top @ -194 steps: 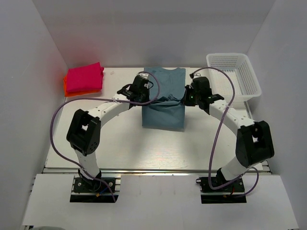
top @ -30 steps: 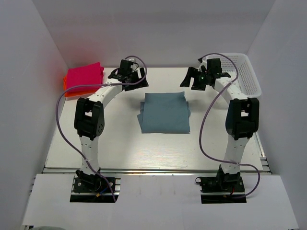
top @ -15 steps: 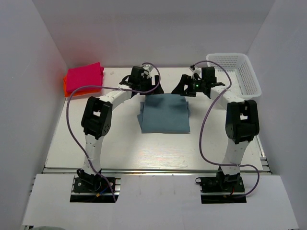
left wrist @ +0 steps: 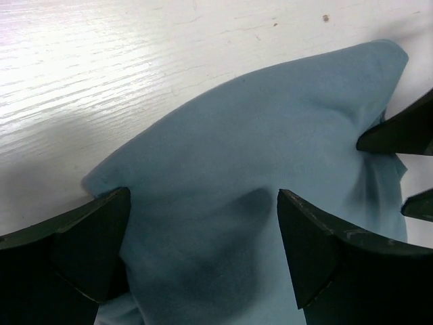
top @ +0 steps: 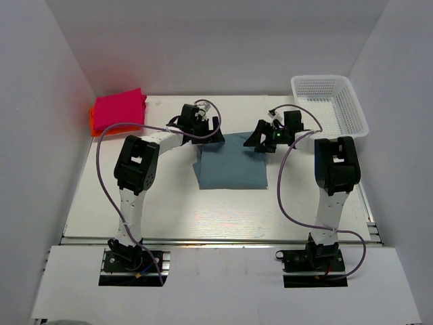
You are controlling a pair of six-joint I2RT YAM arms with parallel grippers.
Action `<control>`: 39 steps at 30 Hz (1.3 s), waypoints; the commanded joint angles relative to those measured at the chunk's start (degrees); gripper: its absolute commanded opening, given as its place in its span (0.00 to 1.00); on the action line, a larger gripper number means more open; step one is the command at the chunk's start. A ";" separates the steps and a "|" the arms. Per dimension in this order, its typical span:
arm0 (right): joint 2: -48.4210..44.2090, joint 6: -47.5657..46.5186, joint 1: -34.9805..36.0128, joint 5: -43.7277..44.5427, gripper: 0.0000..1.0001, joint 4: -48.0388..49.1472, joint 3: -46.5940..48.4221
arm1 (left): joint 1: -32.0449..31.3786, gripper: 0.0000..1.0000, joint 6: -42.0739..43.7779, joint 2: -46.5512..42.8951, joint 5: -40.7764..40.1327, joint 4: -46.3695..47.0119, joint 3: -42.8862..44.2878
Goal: Fold and stack the t-shirts
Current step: Smooth out wrinkles on the folded tshirt, then put the neatly folded tshirt into the corner of the board with the left arm
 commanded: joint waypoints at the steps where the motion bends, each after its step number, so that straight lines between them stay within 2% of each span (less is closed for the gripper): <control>1: -4.28 -3.09 0.50 -0.89 0.90 -1.85 0.26 | -0.13 1.00 2.76 -1.26 -0.37 -5.94 3.98; 2: -5.70 -3.45 0.41 -1.24 0.90 -1.94 0.27 | -0.13 1.00 2.77 -1.87 -1.16 -6.92 5.39; 3: -11.55 -3.45 0.50 -1.16 0.90 -1.85 -0.34 | -0.74 1.00 3.64 -3.18 -3.08 -8.06 7.75; 6: -18.16 -4.50 0.59 1.12 0.90 -1.85 -4.82 | -0.75 1.00 5.58 -7.48 -6.16 -10.35 8.56; 7: -21.76 -4.33 0.50 2.52 0.90 -0.02 -9.10 | -0.75 1.00 5.58 -8.72 -7.39 -12.36 8.56; 12: -33.73 -1.53 0.50 10.60 0.90 1.75 -18.97 | -0.75 1.00 3.66 -14.52 -12.67 -17.99 1.90; 15: -38.91 0.41 0.58 11.58 0.90 2.98 -23.63 | -1.27 1.00 1.20 -16.11 -13.20 -21.33 -2.23; 18: -42.87 0.86 0.32 12.02 0.90 2.72 -27.05 | -1.80 1.00 -0.12 -17.78 -11.98 -19.86 -7.68; 20: -45.08 0.86 0.41 12.73 0.90 1.93 -27.94 | -1.80 1.00 -0.13 -17.78 -9.62 -18.18 -10.23; 28: -51.76 -0.73 0.15 15.28 0.90 -4.48 -33.74 | -2.94 1.00 -0.66 -10.32 -6.88 -17.65 -9.72; 32: -56.15 -1.78 0.14 16.59 0.90 -6.94 -36.38 | -4.08 0.89 -1.18 -7.24 -5.12 -14.92 -9.19; 37: -60.11 -2.74 0.23 18.18 0.90 -10.29 -38.05 | -5.23 0.50 -1.18 -3.99 -5.12 -15.72 -7.78; 39: -61.70 -2.92 0.06 19.41 0.90 -10.55 -38.40 | -5.76 0.41 -1.18 -3.98 -5.12 -14.67 -7.78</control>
